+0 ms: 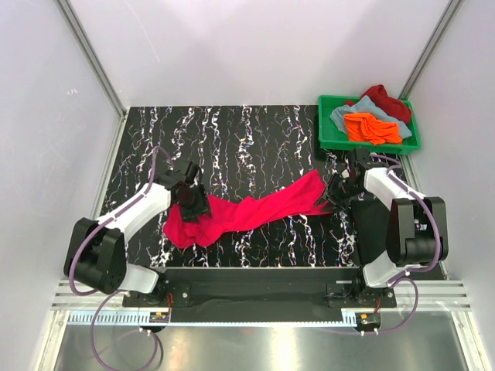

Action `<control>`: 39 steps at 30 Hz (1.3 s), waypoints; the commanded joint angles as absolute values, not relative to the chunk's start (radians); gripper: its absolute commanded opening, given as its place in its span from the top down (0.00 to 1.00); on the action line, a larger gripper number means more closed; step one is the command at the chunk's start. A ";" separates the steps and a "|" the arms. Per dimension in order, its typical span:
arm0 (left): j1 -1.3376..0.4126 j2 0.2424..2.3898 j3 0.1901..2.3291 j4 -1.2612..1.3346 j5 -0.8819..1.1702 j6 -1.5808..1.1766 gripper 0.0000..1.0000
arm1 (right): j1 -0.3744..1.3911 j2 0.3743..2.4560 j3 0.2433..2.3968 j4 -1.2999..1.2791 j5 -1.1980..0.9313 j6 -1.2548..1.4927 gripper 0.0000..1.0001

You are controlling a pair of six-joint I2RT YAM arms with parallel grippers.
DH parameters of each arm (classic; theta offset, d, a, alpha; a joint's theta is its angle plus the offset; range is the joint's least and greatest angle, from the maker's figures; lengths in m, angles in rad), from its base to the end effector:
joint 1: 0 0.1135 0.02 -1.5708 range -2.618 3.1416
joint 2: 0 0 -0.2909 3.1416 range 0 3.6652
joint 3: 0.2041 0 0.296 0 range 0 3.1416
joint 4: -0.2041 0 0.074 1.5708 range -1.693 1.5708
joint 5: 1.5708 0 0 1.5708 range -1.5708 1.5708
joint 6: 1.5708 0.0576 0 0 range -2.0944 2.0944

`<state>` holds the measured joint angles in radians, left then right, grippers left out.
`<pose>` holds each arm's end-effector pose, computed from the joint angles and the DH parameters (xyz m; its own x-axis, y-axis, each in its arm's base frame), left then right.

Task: Fold and stack the t-shirts
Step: Flatten the tshirt out

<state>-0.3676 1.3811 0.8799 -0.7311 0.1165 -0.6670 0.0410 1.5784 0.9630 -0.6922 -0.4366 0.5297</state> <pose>0.2699 -0.1111 0.1888 -0.9347 -0.2985 -0.1931 -0.2358 0.9270 -0.2916 0.3251 0.0377 0.1642 -0.9068 0.4211 -0.0182 0.3606 0.7975 0.4838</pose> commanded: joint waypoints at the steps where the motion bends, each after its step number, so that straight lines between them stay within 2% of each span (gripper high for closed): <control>1: -0.371 1.402 0.874 -0.686 0.153 -0.644 0.49 | 0.040 1.569 0.994 -0.678 -0.445 0.531 0.61; 3: -0.373 1.398 0.861 -0.678 0.155 -0.644 0.54 | 0.040 1.569 0.996 -0.675 -0.425 0.535 0.61; 4: -0.371 1.393 0.859 -0.673 0.156 -0.644 0.68 | 0.038 1.569 1.000 -0.675 -0.419 0.537 0.61; 6: -0.370 1.373 0.861 -0.664 0.164 -0.647 0.84 | 0.032 1.575 1.000 -0.664 -0.399 0.543 0.62; 7: -0.370 1.347 0.865 -0.666 0.164 -0.650 0.97 | 0.026 1.577 1.000 -0.660 -0.388 0.549 0.62; 8: -0.371 1.330 0.873 -0.666 0.164 -0.650 1.00 | 0.011 1.575 1.000 -0.649 -0.370 0.557 0.64; 16: -0.370 1.192 0.871 -0.693 0.189 -0.644 1.00 | -0.057 1.626 1.008 -0.617 -0.316 0.569 0.72; 24: -0.353 1.088 0.897 -0.730 0.163 -0.609 1.00 | -0.083 1.696 1.009 -0.574 -0.331 0.563 0.70; 36: -0.324 1.074 0.945 -0.770 0.163 -0.571 1.00 | -0.083 1.773 1.045 -0.526 -0.360 0.591 0.68; 38: -0.321 1.069 0.962 -0.781 0.153 -0.561 1.00 | -0.083 1.782 1.046 -0.522 -0.379 0.601 0.73; 39: -0.319 1.071 0.971 -0.787 0.147 -0.554 1.00 | -0.081 1.784 1.048 -0.519 -0.383 0.607 0.79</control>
<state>-0.3275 1.0943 0.9012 -0.7834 0.1562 -0.5903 -0.0788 1.7699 1.0134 -0.5476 -0.3603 0.5850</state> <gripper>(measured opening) 0.012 0.265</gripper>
